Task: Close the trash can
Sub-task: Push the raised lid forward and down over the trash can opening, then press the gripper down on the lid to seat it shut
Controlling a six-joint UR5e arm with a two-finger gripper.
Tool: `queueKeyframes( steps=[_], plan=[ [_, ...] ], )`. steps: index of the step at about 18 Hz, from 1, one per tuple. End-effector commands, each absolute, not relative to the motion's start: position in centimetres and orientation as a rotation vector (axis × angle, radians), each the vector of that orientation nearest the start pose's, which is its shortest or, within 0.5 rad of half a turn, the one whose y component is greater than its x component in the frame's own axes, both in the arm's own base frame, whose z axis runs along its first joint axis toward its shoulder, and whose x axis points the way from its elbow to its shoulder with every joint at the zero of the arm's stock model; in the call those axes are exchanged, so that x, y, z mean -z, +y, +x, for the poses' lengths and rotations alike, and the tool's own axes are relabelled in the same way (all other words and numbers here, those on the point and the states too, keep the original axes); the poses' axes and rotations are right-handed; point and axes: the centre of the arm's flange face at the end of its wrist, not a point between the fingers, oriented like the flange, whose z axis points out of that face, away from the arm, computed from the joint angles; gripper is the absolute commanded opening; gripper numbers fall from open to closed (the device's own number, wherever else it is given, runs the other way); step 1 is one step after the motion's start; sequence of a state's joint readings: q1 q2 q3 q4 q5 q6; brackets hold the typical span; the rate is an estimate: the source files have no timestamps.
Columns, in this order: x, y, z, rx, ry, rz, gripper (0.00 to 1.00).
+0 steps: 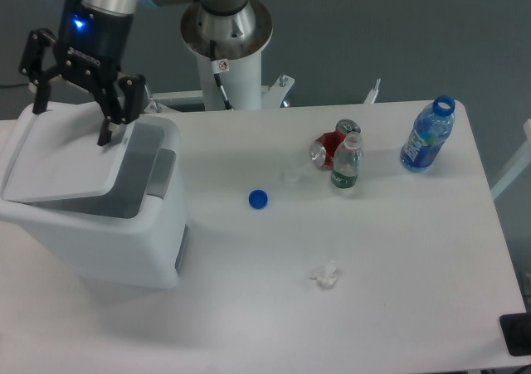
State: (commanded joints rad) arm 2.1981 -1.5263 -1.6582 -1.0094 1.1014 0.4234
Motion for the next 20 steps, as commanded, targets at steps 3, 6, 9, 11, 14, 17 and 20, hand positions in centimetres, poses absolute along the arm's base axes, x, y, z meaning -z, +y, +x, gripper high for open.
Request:
queueKeyframes(
  steps=[3,6,9,11,14,17,20],
  plan=[
    [-53.5,51.5,-15.8,0.186,-0.101,-2.475,1.00],
    [-53.1,51.6,-16.3,0.187,-0.105,-2.480,1.00],
    [-52.5,51.7,-16.4,0.196,-0.111,-2.489,1.00],
    [-52.1,51.6,-16.4,0.198,-0.108,-2.494,1.00],
    [-52.0,51.6,-16.5,0.196,-0.103,-2.496,1.00],
    [-51.6,51.5,-16.9,0.196,-0.107,-2.500,1.00],
    [-50.5,51.8,-17.8,0.204,-0.111,-2.516,1.00]
  ],
)
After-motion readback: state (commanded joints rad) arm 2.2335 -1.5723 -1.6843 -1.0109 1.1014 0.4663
